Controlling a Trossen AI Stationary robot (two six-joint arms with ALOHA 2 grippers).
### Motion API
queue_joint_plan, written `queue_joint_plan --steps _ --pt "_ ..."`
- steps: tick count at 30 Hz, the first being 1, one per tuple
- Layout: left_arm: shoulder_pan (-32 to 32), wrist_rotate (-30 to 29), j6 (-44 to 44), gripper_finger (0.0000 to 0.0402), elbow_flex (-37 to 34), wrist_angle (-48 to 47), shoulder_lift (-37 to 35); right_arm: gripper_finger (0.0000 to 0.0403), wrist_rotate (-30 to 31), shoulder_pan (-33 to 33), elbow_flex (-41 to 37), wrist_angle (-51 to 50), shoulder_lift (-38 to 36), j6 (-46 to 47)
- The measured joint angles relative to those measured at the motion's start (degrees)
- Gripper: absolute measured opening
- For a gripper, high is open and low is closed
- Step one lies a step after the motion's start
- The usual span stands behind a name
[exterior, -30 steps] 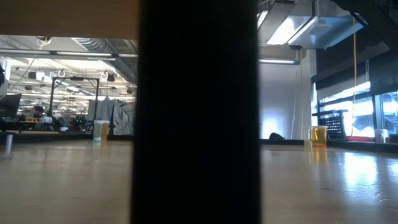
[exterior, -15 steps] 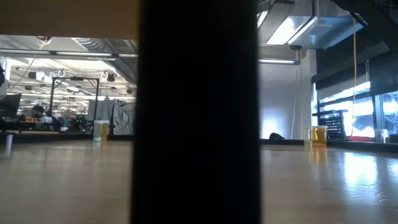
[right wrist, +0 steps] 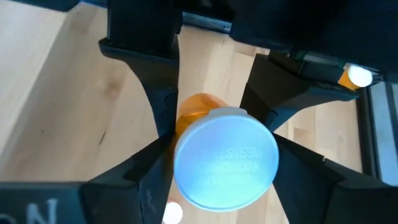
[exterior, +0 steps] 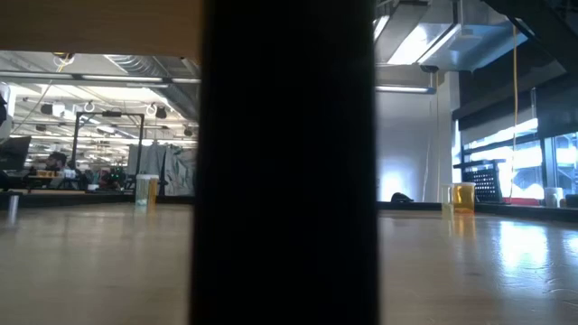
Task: Pick and place medicine bottles onto shelf by color
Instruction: Put the middle orange pill bottle on the shelf
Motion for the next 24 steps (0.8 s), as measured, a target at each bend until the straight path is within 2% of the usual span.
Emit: queue_joint_plan --steps 9,24 --pt "-0.04 0.1 0.27 0.0171 0.0 0.09 0.0 0.0245 -0.02 -0.02 0.0 -0.2 0.0 -0.73" --pt "-0.07 0.32 0.42 0.0167 0.01 0.27 -0.07 0.0245 -0.77 -0.06 -0.03 -0.32 -0.52 -0.62"
